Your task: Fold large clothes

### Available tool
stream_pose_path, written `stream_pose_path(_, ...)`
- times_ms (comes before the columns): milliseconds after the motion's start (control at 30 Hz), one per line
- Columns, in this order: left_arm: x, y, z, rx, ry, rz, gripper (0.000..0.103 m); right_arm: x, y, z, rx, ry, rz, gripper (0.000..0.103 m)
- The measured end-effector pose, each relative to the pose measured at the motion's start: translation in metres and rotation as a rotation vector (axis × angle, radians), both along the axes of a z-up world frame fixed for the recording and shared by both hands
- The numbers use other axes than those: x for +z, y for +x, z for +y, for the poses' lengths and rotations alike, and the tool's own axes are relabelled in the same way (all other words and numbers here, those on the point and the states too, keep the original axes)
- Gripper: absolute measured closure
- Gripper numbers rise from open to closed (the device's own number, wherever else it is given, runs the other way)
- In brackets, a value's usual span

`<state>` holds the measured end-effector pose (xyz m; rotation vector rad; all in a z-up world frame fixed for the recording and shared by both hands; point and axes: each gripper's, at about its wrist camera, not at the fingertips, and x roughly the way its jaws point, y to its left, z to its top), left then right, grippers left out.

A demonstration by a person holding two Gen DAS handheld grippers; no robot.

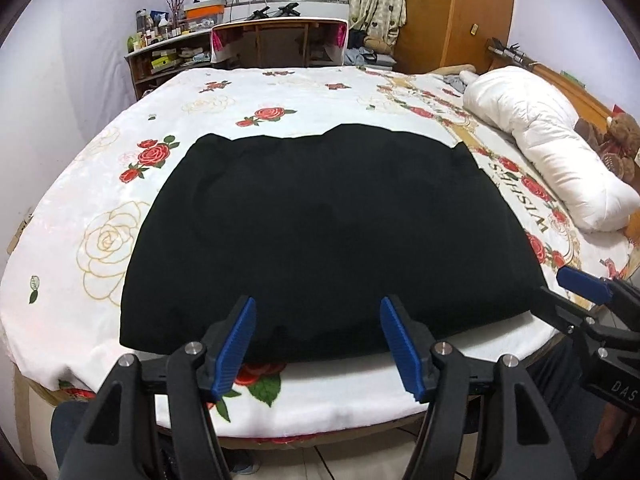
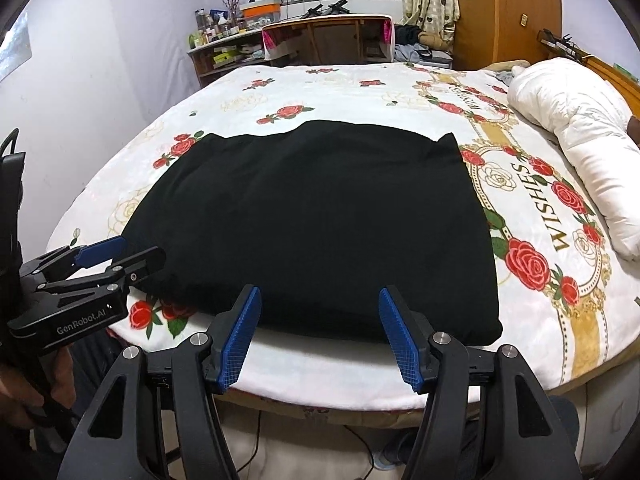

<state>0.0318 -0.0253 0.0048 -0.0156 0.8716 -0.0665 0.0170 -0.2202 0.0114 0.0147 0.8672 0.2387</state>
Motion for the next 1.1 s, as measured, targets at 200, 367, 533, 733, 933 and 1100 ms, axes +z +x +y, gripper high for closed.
stream_pose_path(200,0.001,-0.001,0.004,0.009,-0.012,0.007,0.036,-0.003,0.0,0.002,0.006,0.0,0.01,0.041)
stream_pose_path(367,0.002,-0.002,0.008,0.012,-0.035,0.005,0.036,-0.002,-0.001,0.004,0.01,-0.005,0.008,0.041)
stream_pose_path(533,0.004,-0.003,0.008,0.016,-0.035,-0.001,0.036,-0.002,-0.002,0.004,0.011,-0.005,0.008,0.041)
stream_pose_path(733,0.004,-0.003,0.01,0.023,-0.05,0.002,0.036,-0.002,-0.002,0.005,0.011,-0.005,0.007,0.041)
stream_pose_path(933,0.005,-0.002,0.009,0.027,-0.037,-0.001,0.036,-0.001,-0.002,0.005,0.01,-0.005,0.006,0.041)
stream_pose_path(1100,0.005,-0.002,0.006,0.025,-0.023,-0.004,0.036,-0.002,-0.002,0.004,0.01,-0.006,0.005,0.041)
